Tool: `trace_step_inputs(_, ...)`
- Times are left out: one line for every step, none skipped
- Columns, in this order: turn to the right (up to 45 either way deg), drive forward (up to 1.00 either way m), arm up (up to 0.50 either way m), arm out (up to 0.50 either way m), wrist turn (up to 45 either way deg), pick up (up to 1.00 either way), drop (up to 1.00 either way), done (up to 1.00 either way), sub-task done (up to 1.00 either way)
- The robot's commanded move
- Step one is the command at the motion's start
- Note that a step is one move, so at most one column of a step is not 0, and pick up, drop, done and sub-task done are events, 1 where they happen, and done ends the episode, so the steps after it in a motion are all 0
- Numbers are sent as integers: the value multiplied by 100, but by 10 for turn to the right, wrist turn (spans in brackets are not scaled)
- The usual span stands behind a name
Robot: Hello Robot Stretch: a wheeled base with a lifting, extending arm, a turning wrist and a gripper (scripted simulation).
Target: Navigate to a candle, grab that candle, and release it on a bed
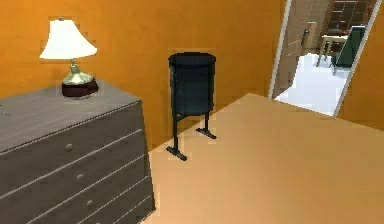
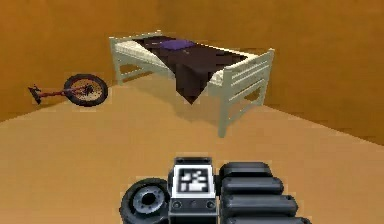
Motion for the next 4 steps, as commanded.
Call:
trace_step_inputs(30,0,0,0,0,0,0,0,0)
trace_step_inputs(0,50,0,0,0,0,0,0,0)
trace_step_inputs(390,0,0,0,0,0,0,0,0)
trace_step_inputs(0,10,0,0,0,0,0,0,0)
